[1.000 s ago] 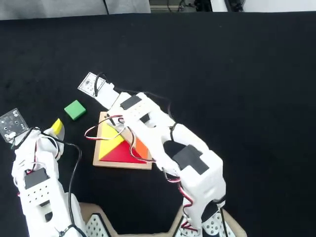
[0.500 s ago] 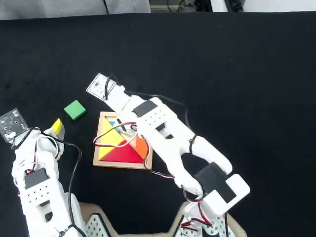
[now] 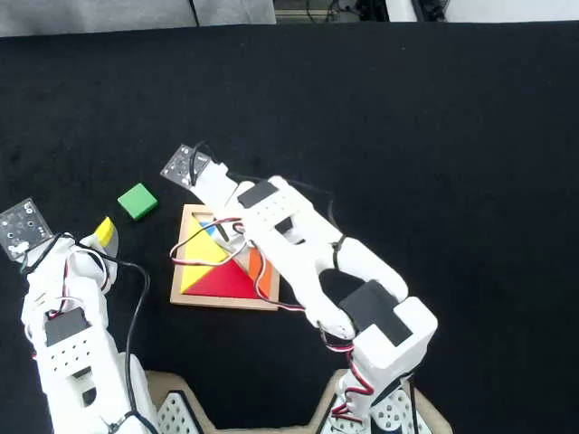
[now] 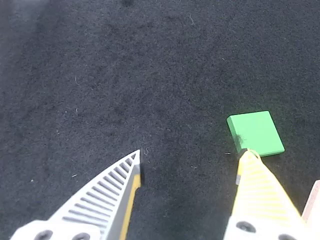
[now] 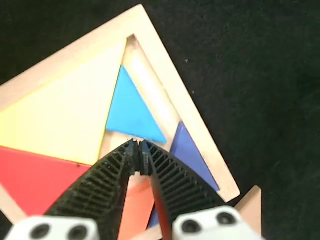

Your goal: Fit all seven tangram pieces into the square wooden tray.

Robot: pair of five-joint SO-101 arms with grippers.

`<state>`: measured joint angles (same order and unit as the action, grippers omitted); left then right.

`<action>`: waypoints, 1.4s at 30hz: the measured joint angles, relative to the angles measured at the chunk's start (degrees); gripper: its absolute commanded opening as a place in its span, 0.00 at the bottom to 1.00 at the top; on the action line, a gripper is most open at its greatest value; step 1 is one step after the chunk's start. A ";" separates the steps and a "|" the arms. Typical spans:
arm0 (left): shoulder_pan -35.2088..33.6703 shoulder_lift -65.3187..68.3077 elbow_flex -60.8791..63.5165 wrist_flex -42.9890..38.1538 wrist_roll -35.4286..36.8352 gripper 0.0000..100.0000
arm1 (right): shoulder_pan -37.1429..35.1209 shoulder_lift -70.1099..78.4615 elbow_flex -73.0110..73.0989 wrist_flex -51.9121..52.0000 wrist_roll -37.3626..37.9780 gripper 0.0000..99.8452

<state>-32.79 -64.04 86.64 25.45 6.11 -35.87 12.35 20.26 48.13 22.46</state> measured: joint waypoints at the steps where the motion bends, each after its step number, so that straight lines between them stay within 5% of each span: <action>1: 0.00 0.00 0.00 0.00 0.00 0.30 | 0.00 0.44 -0.26 0.00 0.00 0.01; 42: 0.00 0.00 0.00 0.00 0.00 0.30 | 0.79 5.98 -3.96 -2.64 -0.09 0.01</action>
<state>-32.79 -64.04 86.64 25.45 6.11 -35.08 18.33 16.31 45.49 22.37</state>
